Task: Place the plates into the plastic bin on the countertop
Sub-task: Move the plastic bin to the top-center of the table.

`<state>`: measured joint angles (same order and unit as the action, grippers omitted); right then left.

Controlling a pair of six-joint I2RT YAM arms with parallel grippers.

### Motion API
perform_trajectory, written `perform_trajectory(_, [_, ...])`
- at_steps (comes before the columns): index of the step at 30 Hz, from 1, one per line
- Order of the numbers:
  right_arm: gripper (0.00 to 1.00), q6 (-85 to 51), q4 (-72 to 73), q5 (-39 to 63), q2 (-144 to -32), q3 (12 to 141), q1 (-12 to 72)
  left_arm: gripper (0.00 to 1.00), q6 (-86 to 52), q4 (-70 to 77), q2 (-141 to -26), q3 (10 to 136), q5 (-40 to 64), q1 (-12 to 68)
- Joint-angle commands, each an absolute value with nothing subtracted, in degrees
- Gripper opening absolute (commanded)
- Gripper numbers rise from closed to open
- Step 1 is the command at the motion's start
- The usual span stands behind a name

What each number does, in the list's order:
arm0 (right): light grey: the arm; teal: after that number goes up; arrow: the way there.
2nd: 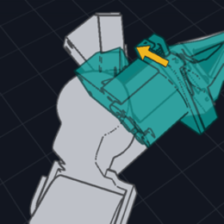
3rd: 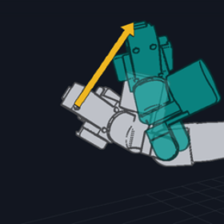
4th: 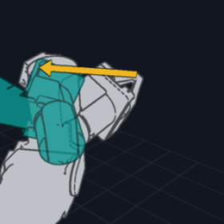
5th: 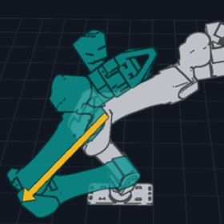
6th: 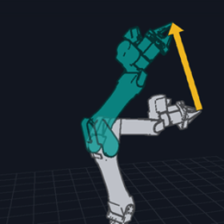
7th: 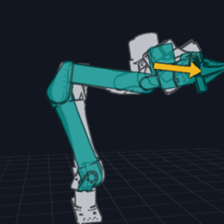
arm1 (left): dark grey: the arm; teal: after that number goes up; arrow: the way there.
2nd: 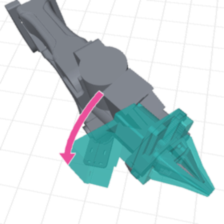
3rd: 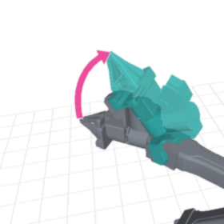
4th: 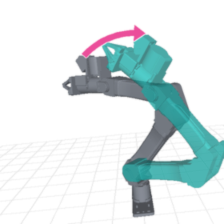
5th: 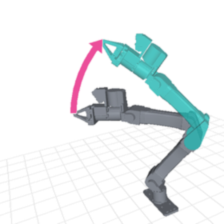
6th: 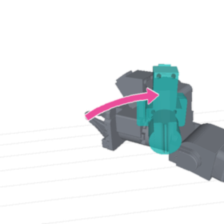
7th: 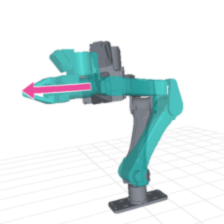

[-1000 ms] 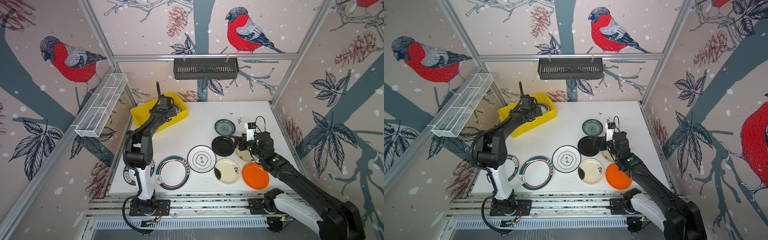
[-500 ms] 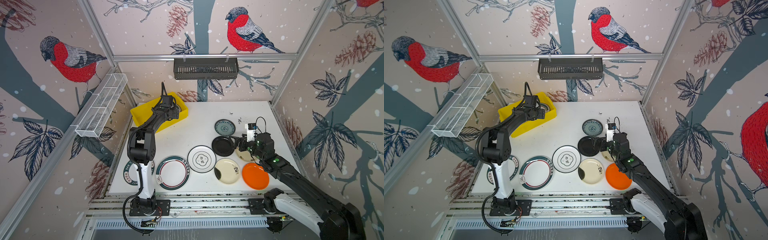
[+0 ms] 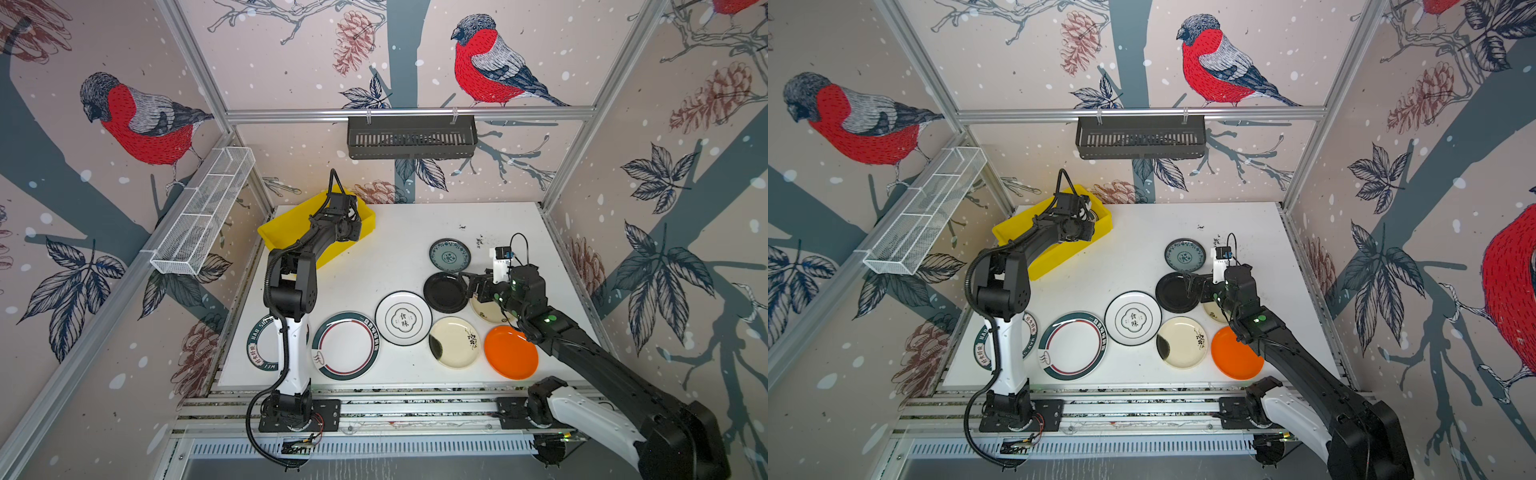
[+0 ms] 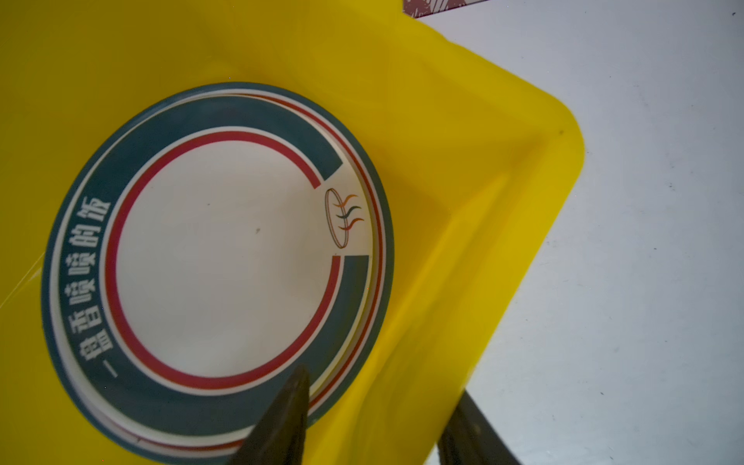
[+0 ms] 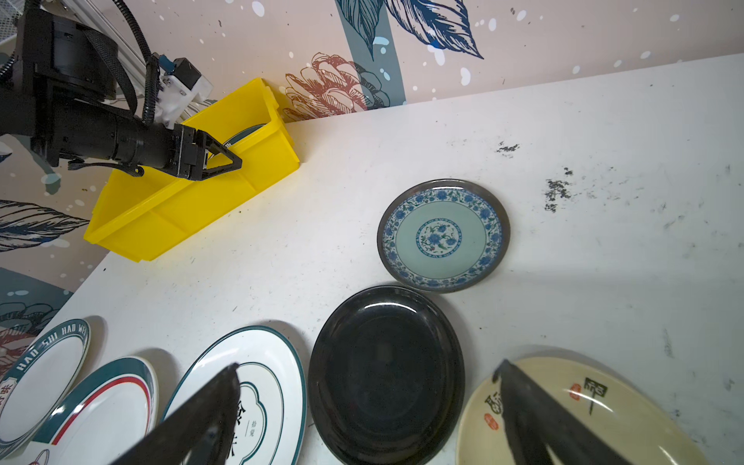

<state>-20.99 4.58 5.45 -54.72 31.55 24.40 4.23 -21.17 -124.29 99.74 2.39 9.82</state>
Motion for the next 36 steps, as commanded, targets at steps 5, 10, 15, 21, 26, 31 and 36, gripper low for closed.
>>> perform_trajectory(5, [1.00,-21.0,5.1,4.2,-55.3,32.2,24.4,0.43,1.2,-22.7,-123.0,95.0,3.4,13.1])
perform_trajectory(10, [1.00,-21.3,4.7,4.2,-55.5,32.2,24.2,0.40,1.0,-22.7,-121.6,92.7,3.1,17.6])
perform_trajectory(15, [1.00,-21.6,4.4,4.2,-55.1,32.1,24.2,0.33,0.9,-21.7,-121.2,91.9,3.0,21.0])
perform_trajectory(21, [1.00,-21.9,3.7,3.7,-53.9,31.8,24.1,0.27,1.6,-20.8,-122.4,92.7,2.2,23.6])
perform_trajectory(26, [1.00,-22.2,3.3,3.7,-53.1,31.4,24.1,0.26,1.8,-20.9,-123.6,94.7,3.9,24.2])
perform_trajectory(31, [1.00,-22.7,2.5,4.2,-52.9,31.2,24.0,0.32,2.1,-19.6,-122.3,94.6,2.9,24.8])
perform_trajectory(36, [1.00,-21.7,0.4,10.5,-53.0,31.1,24.0,0.64,1.3,-16.9,-117.4,91.3,3.3,25.0])
